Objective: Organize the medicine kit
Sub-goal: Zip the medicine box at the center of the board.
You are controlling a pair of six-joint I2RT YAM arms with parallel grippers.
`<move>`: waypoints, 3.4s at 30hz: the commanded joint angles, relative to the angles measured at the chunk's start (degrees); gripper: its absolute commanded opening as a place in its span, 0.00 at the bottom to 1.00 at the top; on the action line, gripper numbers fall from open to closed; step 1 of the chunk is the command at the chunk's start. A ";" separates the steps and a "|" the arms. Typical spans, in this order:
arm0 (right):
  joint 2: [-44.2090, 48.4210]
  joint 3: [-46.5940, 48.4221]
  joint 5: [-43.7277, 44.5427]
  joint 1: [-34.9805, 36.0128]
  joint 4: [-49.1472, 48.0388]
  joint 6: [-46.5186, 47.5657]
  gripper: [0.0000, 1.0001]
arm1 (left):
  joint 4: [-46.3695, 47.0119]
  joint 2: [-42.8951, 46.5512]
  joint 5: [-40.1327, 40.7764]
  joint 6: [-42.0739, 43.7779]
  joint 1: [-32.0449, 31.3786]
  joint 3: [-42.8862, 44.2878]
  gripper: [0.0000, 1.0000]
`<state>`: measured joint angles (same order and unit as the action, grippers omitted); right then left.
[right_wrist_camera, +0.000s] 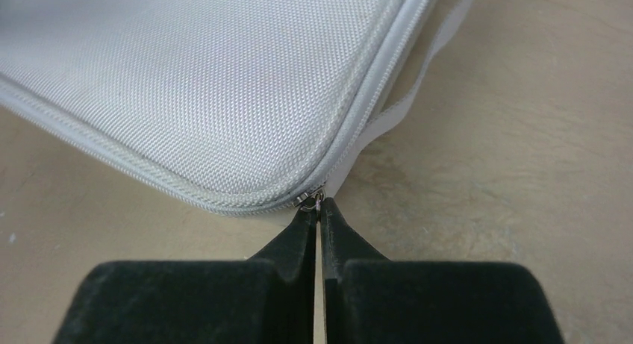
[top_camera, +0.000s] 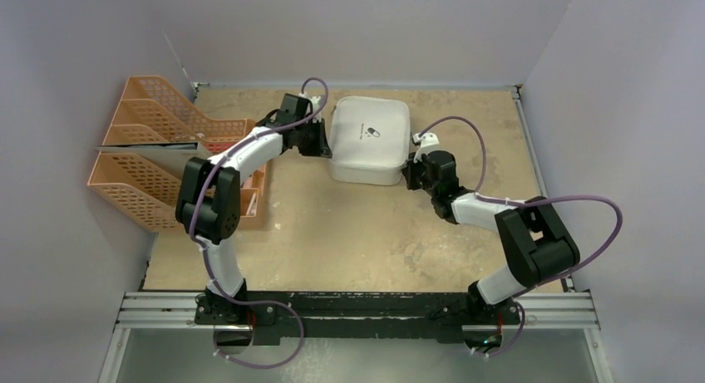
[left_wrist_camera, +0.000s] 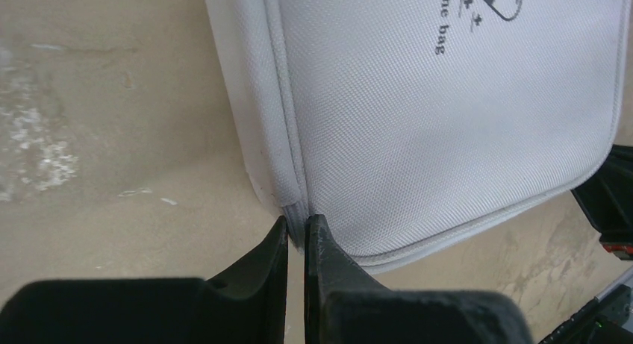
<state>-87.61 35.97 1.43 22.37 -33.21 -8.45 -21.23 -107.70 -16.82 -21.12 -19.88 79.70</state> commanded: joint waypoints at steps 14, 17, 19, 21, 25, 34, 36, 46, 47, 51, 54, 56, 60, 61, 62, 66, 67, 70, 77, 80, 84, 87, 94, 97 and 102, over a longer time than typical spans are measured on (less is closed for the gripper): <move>-4.06 2.49 -4.73 11.21 -18.95 -2.22 0.00 | -0.90 10.65 -3.64 -8.53 -0.88 0.36 0.41; -4.68 2.39 -3.24 12.38 -20.40 -3.62 0.00 | 5.07 11.13 -6.97 -16.83 -1.85 -6.81 0.44; -5.29 2.68 -2.73 13.07 -20.43 -3.85 0.00 | 9.08 11.03 -8.27 -22.52 -2.28 -11.10 0.47; -5.67 2.64 -2.42 13.52 -20.68 -4.43 0.00 | 12.45 11.28 -7.92 -26.47 -2.75 -14.63 0.48; -6.19 2.28 -2.22 14.50 -21.30 -5.02 0.00 | 19.90 12.34 -5.72 -32.45 -3.24 -20.51 0.52; -8.12 2.35 -1.61 16.70 -21.74 -5.84 0.00 | 29.41 12.33 -6.93 -38.46 -3.66 -23.28 0.55; -8.47 2.63 -1.16 17.59 -21.89 -6.03 0.00 | 30.13 13.60 -4.97 -39.53 -3.88 -24.50 0.55; -9.50 4.45 4.49 20.95 -21.16 -5.67 0.00 | 25.17 12.10 1.55 -38.47 -4.30 -24.64 0.52; -9.46 4.41 5.41 20.97 -20.75 -5.42 0.00 | 23.99 11.63 2.07 -37.84 -4.37 -23.90 0.50; -7.71 3.09 9.09 20.80 -16.86 -4.87 0.00 | 16.22 9.96 5.25 -32.47 -4.29 -20.88 0.38; -5.47 2.92 9.54 19.32 -12.95 -3.48 0.00 | 8.52 7.48 9.58 -25.69 -2.98 -17.49 0.31; -4.19 2.88 9.17 18.01 -11.10 -2.32 0.00 | 6.33 5.77 8.98 -24.15 -1.88 -16.20 0.30; -4.01 3.38 8.71 14.83 -8.27 -0.25 0.00 | 4.48 4.59 9.10 -22.12 -1.48 -15.38 0.27; -4.24 3.55 8.80 14.24 -7.79 0.49 0.00 | 4.26 4.71 9.39 -21.79 -1.48 -15.37 0.27; -4.43 3.32 8.85 13.74 -7.83 1.22 0.00 | 3.98 4.74 9.76 -21.36 -1.48 -15.37 0.26; -5.71 2.41 6.58 12.62 -12.28 3.65 0.00 | 4.08 4.42 9.91 -20.88 -1.48 -15.41 0.24; -6.21 2.66 5.90 12.61 -12.95 4.19 0.00 | 4.20 4.27 9.53 -21.07 -1.48 -15.37 0.24; -7.65 4.62 5.53 12.61 -12.48 5.71 0.00 | 4.39 3.60 8.78 -21.13 -1.49 -15.16 0.24; -9.20 7.23 11.22 7.73 -8.94 2.87 0.00 | 2.30 3.88 10.40 -18.71 -1.48 -15.18 0.22; -10.11 8.55 10.05 5.03 -8.61 2.30 0.00 | 1.72 4.25 10.67 -17.83 -1.48 -15.12 0.22; -11.64 11.07 9.01 2.37 -8.10 1.91 0.00 | 0.62 4.29 10.84 -16.90 -1.48 -15.01 0.22; -13.23 12.58 8.99 -0.05 -7.58 0.55 0.00 | 0.03 4.48 11.14 -16.27 -1.48 -15.34 0.22; -15.16 15.48 9.97 -5.79 -3.93 -2.29 0.00 | -0.82 6.35 11.49 -14.50 -1.48 -16.62 0.21; -14.57 14.91 9.62 -6.37 -3.72 -2.08 0.00 | -0.51 6.87 10.45 -14.64 -1.48 -17.65 0.20; -10.12 9.80 9.52 -6.18 -4.71 -4.58 0.00 | -1.94 8.17 10.69 -12.69 -0.83 -16.32 0.20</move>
<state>-102.65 48.95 6.31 18.06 -37.10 -10.41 -10.92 -99.92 -12.64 -40.84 -22.96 65.34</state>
